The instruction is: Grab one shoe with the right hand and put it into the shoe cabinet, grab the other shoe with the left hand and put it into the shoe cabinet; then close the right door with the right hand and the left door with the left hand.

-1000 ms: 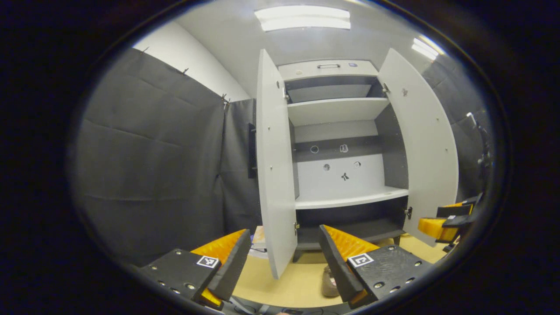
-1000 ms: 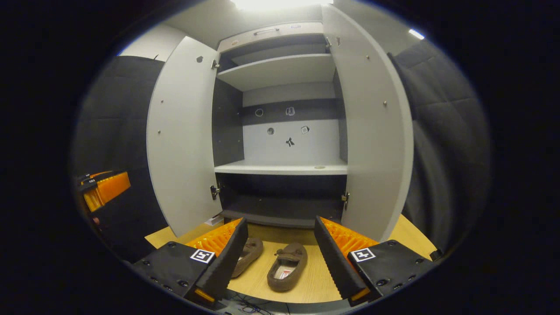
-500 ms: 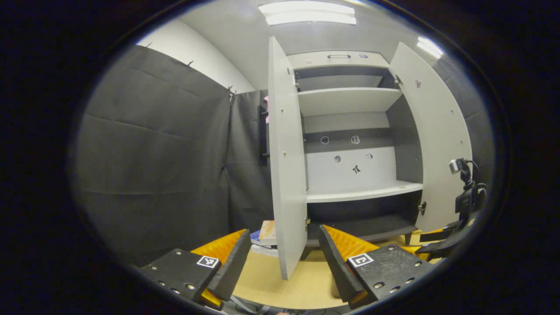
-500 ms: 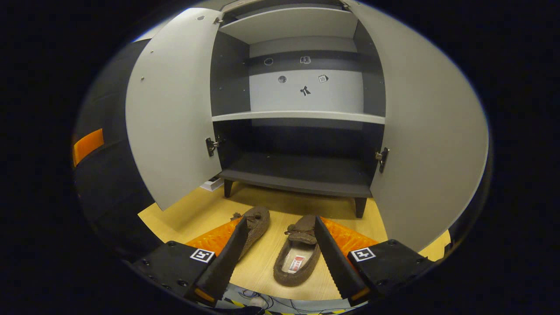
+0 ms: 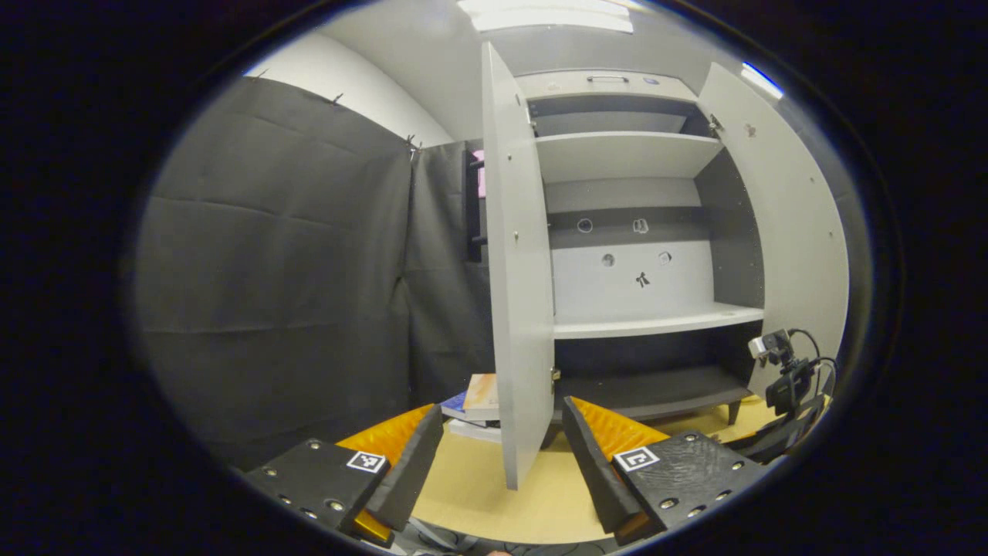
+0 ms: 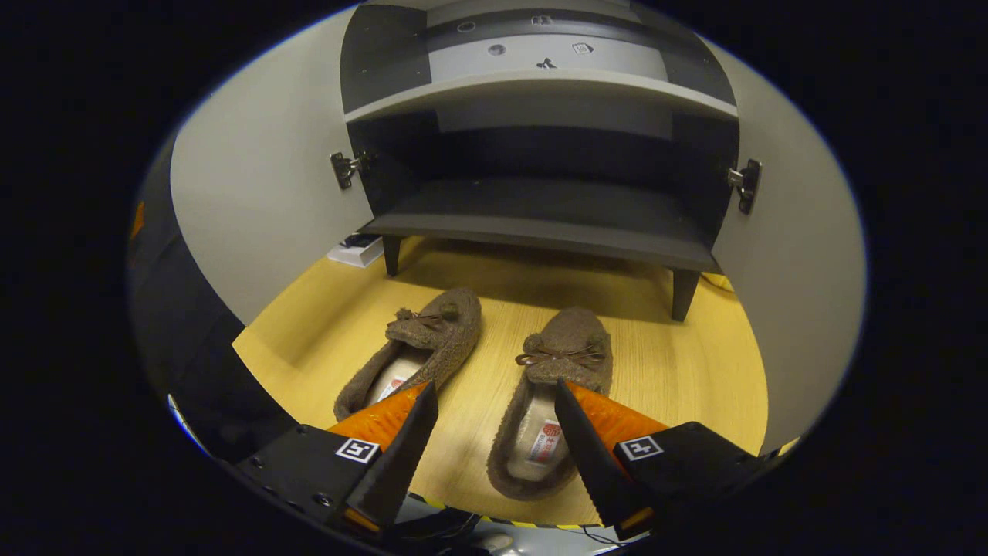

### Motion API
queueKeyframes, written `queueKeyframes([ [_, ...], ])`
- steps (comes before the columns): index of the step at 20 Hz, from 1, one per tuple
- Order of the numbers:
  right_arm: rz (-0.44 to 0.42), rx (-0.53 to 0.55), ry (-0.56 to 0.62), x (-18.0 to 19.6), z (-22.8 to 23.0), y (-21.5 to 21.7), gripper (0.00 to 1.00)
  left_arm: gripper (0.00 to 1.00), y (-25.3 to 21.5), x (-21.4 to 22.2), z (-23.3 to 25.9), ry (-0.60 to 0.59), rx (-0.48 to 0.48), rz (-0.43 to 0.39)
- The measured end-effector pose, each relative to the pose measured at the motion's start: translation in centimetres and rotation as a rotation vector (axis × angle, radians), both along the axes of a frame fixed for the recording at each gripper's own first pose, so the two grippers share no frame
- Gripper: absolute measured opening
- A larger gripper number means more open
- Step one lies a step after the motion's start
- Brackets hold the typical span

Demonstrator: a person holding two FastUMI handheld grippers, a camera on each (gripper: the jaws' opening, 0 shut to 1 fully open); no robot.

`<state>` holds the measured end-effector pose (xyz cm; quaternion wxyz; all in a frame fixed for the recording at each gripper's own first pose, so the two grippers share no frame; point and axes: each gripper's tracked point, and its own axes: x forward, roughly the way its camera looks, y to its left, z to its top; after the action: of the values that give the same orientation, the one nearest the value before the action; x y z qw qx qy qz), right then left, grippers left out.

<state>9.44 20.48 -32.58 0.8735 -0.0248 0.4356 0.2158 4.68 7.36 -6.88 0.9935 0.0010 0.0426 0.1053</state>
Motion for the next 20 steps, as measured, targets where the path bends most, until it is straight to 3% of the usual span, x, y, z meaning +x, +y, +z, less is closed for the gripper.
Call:
queueKeyframes([
  [4,-0.01,-0.012,0.081,0.8,-3.1,0.7,0.92,0.9,0.4,0.2,-0.9,0.027,-0.003,0.006],
  [5,-0.015,-0.022,0.087,1.0,-3.7,0.7,0.83,0.9,0.4,0.2,-1.0,0.033,0.0,0.006],
  [7,-0.019,-0.042,0.108,1.4,-4.9,0.8,0.84,0.9,0.5,0.3,-1.2,0.039,0.008,0.006],
  [9,-0.016,-0.067,0.152,1.1,-5.9,0.6,0.54,0.9,0.4,0.4,-1.2,0.042,0.006,0.002],
  [10,-0.008,-0.069,0.15,1.2,-6.0,0.7,0.45,0.9,0.2,0.4,-1.2,0.041,0.004,-0.002],
  [12,0.006,-0.153,0.121,1.3,-6.2,-0.5,0.45,0.9,-0.3,0.6,-1.2,0.038,0.002,-0.014],
  [14,-0.007,-0.153,0.143,1.9,-5.7,-0.8,0.05,0.94,-1.0,0.8,-1.1,0.034,-0.001,-0.032],
  [16,-0.031,-0.115,0.144,1.6,-5.3,-1.0,0.02,0.9,-1.6,0.9,-1.0,0.029,-0.006,-0.049],
  [20,-0.034,-0.11,0.086,1.6,-3.3,-2.3,0.05,0.9,-2.8,0.9,-0.7,0.016,-0.019,-0.081],
])
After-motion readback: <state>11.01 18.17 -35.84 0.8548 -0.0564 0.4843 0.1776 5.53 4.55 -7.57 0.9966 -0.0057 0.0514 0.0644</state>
